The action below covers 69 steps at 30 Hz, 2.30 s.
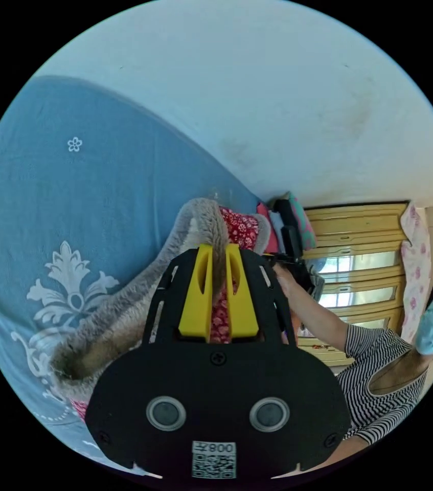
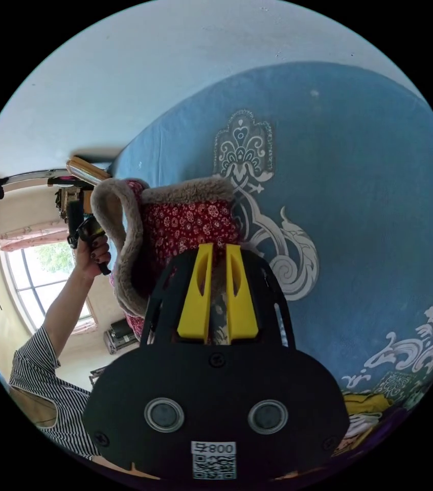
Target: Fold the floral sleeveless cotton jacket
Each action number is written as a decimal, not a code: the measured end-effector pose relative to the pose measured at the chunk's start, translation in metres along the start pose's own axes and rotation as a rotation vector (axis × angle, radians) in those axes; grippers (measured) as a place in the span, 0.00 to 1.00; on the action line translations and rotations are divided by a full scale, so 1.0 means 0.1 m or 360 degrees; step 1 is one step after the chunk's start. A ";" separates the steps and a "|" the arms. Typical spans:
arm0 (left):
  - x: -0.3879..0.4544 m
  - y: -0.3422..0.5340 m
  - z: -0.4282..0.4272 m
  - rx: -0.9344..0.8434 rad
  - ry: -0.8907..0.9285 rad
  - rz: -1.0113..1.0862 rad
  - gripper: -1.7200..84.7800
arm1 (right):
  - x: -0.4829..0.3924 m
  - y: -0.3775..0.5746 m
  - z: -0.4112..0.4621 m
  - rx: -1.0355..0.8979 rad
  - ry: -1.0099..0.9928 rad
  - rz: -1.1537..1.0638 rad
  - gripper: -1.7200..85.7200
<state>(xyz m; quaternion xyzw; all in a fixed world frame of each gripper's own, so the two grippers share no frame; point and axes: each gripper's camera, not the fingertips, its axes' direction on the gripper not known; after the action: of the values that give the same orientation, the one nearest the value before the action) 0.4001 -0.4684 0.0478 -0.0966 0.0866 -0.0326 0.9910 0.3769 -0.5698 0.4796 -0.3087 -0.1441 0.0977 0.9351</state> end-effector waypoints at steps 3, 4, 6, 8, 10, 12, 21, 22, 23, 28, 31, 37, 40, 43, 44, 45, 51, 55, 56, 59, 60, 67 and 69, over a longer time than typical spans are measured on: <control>0.03 0.49 -0.42 0.0125 0.0044 0.0075 0.06 | -0.07 0.16 -0.21 0.0025 -0.0157 0.0003 0.05; 0.04 0.60 -0.52 0.0153 0.0056 0.0083 0.06 | -0.12 0.26 -0.33 0.0059 -0.0242 0.0006 0.04; 0.07 1.08 -0.92 0.0292 0.0127 0.0119 0.06 | -0.21 0.46 -0.56 0.0147 -0.0390 -0.0008 0.04; 0.11 1.45 -1.22 0.0378 0.0156 0.0145 0.06 | -0.37 0.76 -0.87 0.0255 -0.0622 -0.0033 0.03; 0.15 1.85 -1.49 0.0457 0.0191 0.0166 0.06 | -0.54 1.00 -1.09 0.0308 -0.0742 -0.0064 0.03; 0.20 2.40 -1.83 0.0559 0.0245 0.0185 0.06 | -0.77 1.25 -1.32 0.0343 -0.0818 -0.0124 0.03; 0.28 4.53 -2.95 0.0911 0.0475 0.0223 0.06 | -2.11 2.51 -2.40 0.0506 -0.1051 -0.0369 0.02; 0.27 4.67 -3.01 0.0933 0.0495 0.0219 0.06 | -2.26 2.67 -2.54 0.0537 -0.1079 -0.0383 0.02; 0.26 4.94 -3.14 0.0971 0.0533 0.0218 0.06 | -2.41 2.83 -2.69 0.0563 -0.1108 -0.0403 0.02; 0.30 6.03 -3.61 0.1105 0.0614 0.0269 0.06 | -2.99 3.45 -3.24 0.0619 -0.1185 -0.0515 0.02; 0.37 6.70 -3.87 0.1193 0.0671 0.0330 0.06 | -3.33 3.83 -3.58 0.0654 -0.1248 -0.0598 0.02; 0.64 8.00 -4.30 0.1300 0.0696 0.0489 0.06 | -3.96 4.67 -4.23 0.0662 -0.1315 -0.0815 0.02; 0.82 8.62 -4.52 0.1325 0.0689 0.0582 0.06 | -4.23 5.15 -4.58 0.0693 -0.1299 -0.0909 0.02; 1.04 9.19 -4.76 0.1357 0.0658 0.0702 0.06 | -4.46 5.58 -4.89 0.0722 -0.1321 -0.1002 0.02; 1.13 9.41 -4.87 0.1368 0.0632 0.0754 0.06 | -4.55 5.73 -5.01 0.0738 -0.1338 -0.1040 0.02; 1.22 9.63 -4.97 0.1371 0.0601 0.0809 0.06 | -4.60 5.80 -5.06 0.0747 -0.1346 -0.1058 0.02; 1.52 10.58 -5.41 0.1387 0.0495 0.0992 0.06 | -5.11 6.41 -5.54 0.0782 -0.1418 -0.1253 0.02; 1.58 11.09 -5.65 0.1413 0.0431 0.1031 0.06 | -5.44 6.72 -5.78 0.0799 -0.1418 -0.1357 0.02; 1.59 11.24 -5.73 0.1417 0.0414 0.1041 0.06 | -5.54 6.80 -5.84 0.0802 -0.1414 -0.1384 0.02; 1.58 11.55 -5.89 0.1425 0.0388 0.1065 0.06 | -5.76 6.95 -5.94 0.0810 -0.1413 -0.1435 0.02; 1.57 11.65 -5.95 0.1425 0.0379 0.1077 0.06 | -5.80 6.97 -5.96 0.0813 -0.1411 -0.1444 0.02; 1.47 11.92 -6.27 0.1322 0.0388 0.1180 0.06 | -6.23 7.22 -6.03 0.0889 -0.1316 -0.1489 0.02; 1.43 11.94 -6.38 0.1300 0.0399 0.1231 0.06 | -6.33 7.26 -6.03 0.0920 -0.1266 -0.1485 0.02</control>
<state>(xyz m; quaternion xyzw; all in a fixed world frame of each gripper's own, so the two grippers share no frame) 0.4846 0.5709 -0.8278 0.3371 0.2129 0.2901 0.8700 -0.0872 -0.4990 -0.5551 0.1078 -0.5635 -0.1754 0.8001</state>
